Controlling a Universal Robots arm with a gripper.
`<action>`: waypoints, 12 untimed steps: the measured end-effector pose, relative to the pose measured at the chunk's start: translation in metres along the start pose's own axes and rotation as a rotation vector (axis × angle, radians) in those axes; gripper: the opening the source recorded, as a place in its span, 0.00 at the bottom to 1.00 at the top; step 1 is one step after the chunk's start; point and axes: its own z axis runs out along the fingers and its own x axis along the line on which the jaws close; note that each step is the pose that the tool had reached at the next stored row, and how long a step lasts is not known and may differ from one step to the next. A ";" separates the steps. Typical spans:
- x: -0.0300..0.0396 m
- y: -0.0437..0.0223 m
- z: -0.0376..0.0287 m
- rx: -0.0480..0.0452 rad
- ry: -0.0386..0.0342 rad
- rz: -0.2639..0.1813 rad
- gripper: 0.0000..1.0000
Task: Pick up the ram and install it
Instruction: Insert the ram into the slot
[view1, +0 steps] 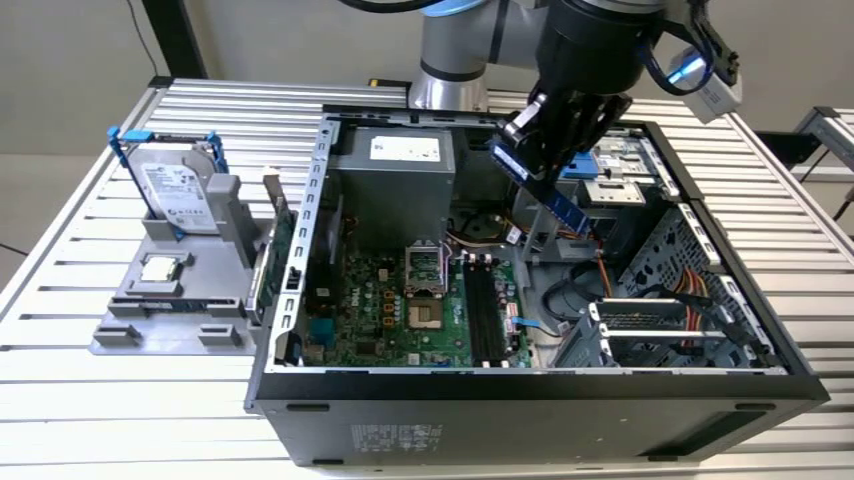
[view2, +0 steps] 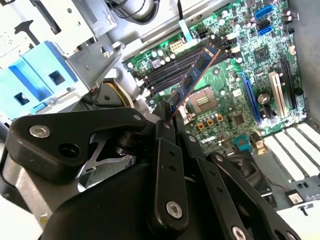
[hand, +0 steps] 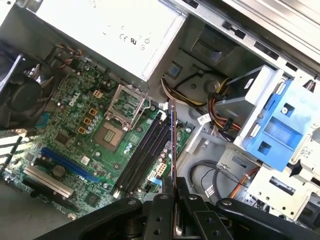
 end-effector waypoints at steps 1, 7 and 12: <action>0.0001 0.0000 0.0000 0.0001 -0.0002 0.009 0.00; 0.0002 -0.0003 0.0000 0.0011 -0.0017 0.057 0.00; 0.0002 -0.0004 0.0000 0.0019 -0.0030 0.098 0.00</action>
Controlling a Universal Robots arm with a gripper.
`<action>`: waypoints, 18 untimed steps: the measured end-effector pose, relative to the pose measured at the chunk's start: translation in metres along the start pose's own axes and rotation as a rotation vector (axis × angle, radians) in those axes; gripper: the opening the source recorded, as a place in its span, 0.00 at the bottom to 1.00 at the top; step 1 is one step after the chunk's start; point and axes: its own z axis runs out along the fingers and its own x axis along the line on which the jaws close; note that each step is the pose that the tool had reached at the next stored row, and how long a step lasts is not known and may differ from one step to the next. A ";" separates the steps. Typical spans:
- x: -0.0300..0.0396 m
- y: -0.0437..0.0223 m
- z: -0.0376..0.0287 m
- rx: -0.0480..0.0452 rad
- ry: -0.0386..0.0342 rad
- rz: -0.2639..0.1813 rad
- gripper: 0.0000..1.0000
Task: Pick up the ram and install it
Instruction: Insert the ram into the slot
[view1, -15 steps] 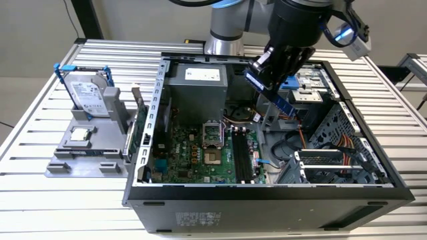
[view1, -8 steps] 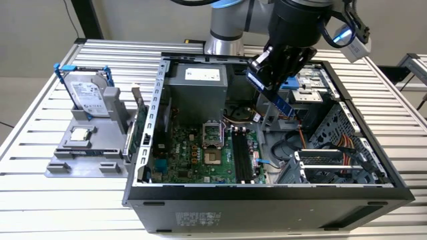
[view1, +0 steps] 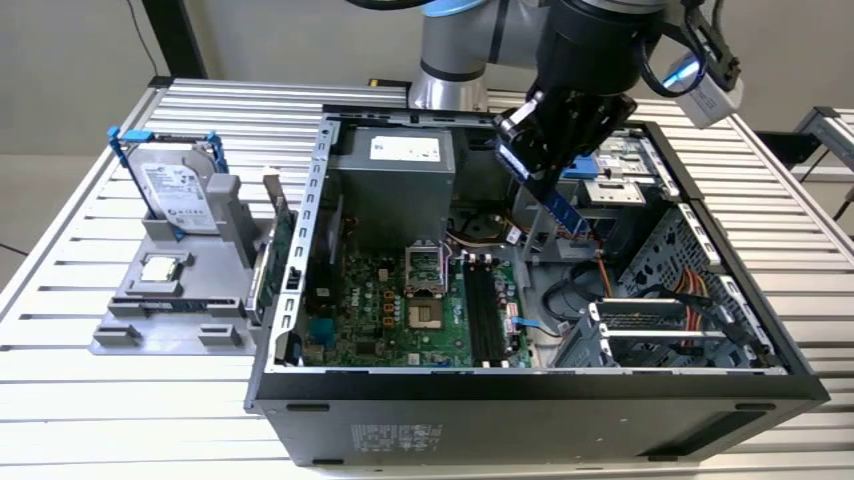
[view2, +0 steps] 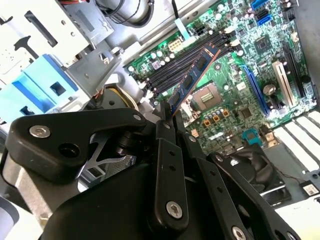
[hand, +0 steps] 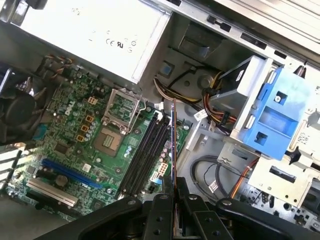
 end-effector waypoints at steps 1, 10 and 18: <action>0.0000 0.0000 0.0000 0.0002 -0.0003 0.008 0.00; 0.0001 -0.0003 0.0000 0.0015 -0.0023 0.078 0.00; 0.0002 -0.0006 0.0000 0.0026 -0.0040 0.135 0.00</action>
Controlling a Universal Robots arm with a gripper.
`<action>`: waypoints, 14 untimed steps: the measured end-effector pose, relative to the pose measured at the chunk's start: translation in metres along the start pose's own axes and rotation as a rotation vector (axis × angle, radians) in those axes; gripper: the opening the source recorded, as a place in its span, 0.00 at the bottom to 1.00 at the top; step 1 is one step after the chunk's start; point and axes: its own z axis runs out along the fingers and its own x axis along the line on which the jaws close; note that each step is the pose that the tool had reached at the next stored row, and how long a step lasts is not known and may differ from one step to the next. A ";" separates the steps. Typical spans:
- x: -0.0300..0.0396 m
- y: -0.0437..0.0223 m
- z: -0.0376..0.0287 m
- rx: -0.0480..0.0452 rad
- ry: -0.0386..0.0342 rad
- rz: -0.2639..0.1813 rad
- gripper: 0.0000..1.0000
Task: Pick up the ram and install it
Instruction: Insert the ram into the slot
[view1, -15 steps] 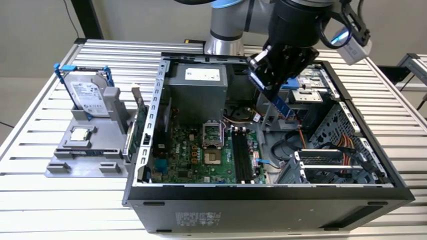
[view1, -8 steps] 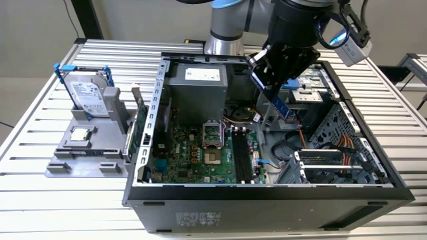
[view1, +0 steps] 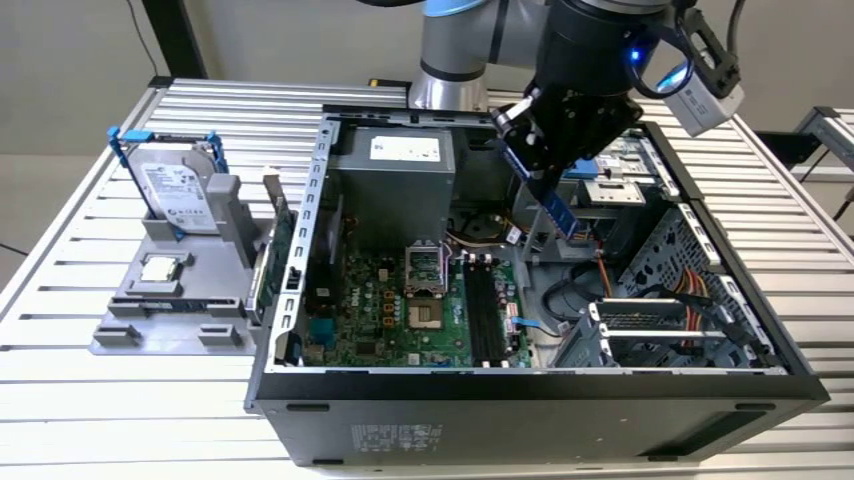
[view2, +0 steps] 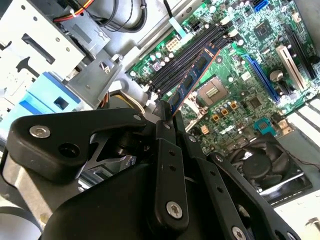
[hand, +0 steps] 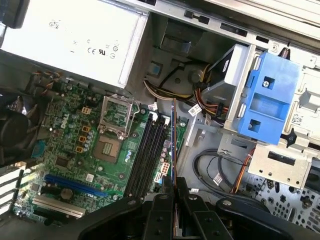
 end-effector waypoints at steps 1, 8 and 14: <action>0.0000 0.0000 0.0000 0.0002 -0.0002 0.007 0.00; 0.0001 -0.0002 0.0001 0.0005 -0.0003 0.014 0.00; 0.0001 -0.0003 0.0032 0.0042 0.0007 0.014 0.00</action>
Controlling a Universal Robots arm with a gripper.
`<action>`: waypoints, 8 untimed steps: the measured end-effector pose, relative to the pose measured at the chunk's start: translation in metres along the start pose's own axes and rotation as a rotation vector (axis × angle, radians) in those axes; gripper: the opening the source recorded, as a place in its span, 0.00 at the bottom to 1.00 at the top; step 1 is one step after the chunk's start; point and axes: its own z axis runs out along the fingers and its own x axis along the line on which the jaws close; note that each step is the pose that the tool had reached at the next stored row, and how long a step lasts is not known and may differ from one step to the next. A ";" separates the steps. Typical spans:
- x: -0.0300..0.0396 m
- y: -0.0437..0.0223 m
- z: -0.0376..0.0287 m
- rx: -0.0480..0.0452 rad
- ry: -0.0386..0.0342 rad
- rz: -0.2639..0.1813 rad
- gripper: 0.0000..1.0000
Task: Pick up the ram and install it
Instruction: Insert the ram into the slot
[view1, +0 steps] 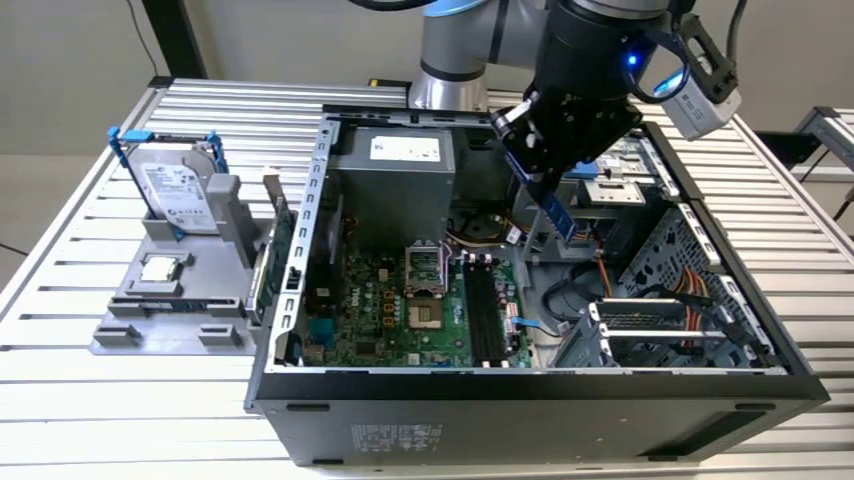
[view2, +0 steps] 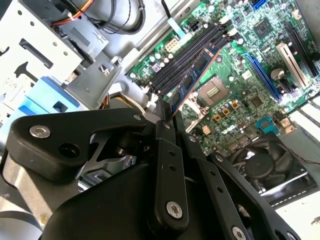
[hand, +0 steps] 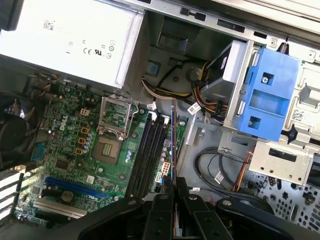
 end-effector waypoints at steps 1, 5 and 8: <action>0.0000 0.0000 0.0005 0.0008 0.0002 0.000 0.00; 0.0001 -0.0001 0.0028 0.0036 0.0009 0.000 0.00; 0.0001 -0.0001 0.0043 0.0050 0.0013 0.000 0.00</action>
